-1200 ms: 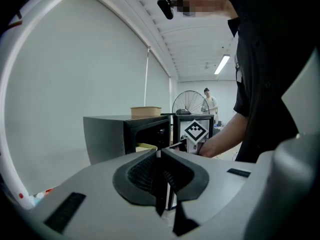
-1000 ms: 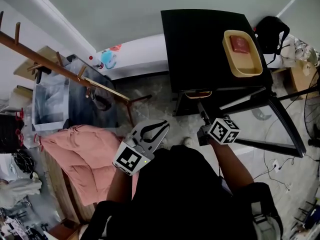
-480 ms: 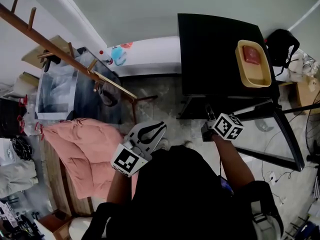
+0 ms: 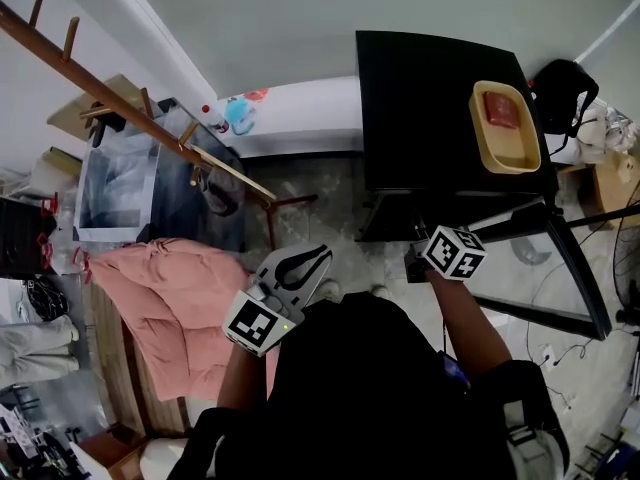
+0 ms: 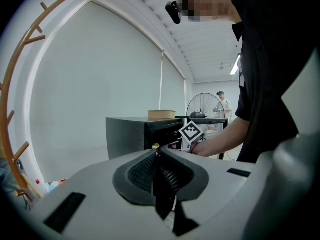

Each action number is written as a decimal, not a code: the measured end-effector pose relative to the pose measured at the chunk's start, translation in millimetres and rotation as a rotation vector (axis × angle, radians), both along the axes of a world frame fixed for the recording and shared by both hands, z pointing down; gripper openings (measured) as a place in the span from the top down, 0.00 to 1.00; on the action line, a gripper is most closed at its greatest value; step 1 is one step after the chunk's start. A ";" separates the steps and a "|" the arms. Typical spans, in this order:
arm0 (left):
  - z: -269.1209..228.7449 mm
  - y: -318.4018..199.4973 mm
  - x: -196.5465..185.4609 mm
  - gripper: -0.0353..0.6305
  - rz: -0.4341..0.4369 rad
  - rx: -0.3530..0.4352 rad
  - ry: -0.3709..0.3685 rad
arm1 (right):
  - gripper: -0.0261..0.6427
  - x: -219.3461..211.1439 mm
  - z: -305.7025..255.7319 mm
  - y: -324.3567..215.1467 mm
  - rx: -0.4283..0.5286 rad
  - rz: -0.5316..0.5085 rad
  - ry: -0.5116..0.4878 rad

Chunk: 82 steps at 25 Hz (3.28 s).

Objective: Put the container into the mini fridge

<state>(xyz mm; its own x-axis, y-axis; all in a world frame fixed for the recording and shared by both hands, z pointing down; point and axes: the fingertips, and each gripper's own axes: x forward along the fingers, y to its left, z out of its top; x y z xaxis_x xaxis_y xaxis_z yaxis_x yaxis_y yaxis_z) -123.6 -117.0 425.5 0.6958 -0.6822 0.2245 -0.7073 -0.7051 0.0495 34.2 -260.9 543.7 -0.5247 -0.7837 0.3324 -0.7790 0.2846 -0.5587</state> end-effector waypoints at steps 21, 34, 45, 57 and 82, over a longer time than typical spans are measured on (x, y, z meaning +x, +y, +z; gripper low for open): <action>-35.2 -10.8 35.4 0.88 0.121 0.085 0.070 | 0.78 62.1 -81.9 55.8 0.136 0.185 -0.103; -84.3 -27.2 133.5 0.88 0.380 0.246 0.051 | 0.79 118.1 -127.0 89.5 0.236 0.295 -0.108; -107.2 -68.6 191.8 0.88 0.418 0.336 -0.075 | 0.79 140.1 -150.5 101.4 0.329 0.267 -0.088; -87.1 -137.5 245.8 0.77 0.382 0.519 -0.537 | 0.79 169.2 -149.3 111.9 0.340 0.247 -0.117; -57.4 -137.6 248.7 0.86 0.551 0.453 -0.810 | 0.81 160.3 -141.8 108.1 0.252 0.249 -0.247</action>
